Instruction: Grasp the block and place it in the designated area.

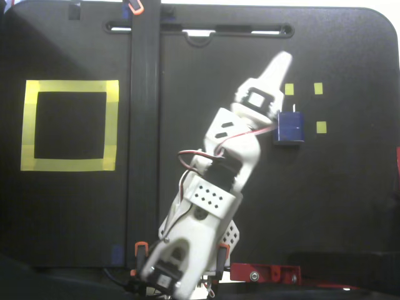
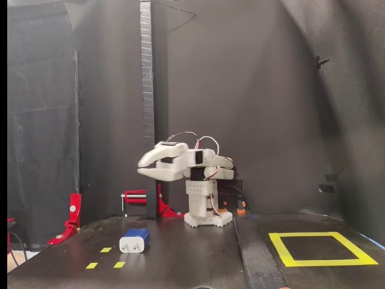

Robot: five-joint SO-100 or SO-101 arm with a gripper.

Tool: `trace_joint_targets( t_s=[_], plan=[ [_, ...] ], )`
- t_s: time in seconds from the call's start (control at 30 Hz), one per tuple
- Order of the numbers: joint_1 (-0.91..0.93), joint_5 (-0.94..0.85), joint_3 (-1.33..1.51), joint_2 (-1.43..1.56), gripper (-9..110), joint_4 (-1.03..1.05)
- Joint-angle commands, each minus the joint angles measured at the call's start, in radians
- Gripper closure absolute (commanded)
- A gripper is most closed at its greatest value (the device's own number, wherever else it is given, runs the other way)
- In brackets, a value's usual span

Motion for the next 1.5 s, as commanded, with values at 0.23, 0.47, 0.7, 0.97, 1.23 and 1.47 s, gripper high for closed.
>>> trace_joint_targets(
  t_s=[0.23, 0.47, 0.7, 0.97, 1.23, 1.47],
  plan=[
    [0.155, -0.008, 0.003, 0.040, 101, 0.012],
    [0.156, -0.005, 0.003, 0.040, 102, 0.006],
    [0.147, 0.000, -0.075, -0.107, 102, -0.037],
    [0.133, 0.005, -0.492, -0.488, 102, 0.207],
    [0.114, -0.012, -0.687, -0.724, 102, 0.419],
    [0.112, -0.055, -0.914, -0.919, 102, 0.718]
  ],
)
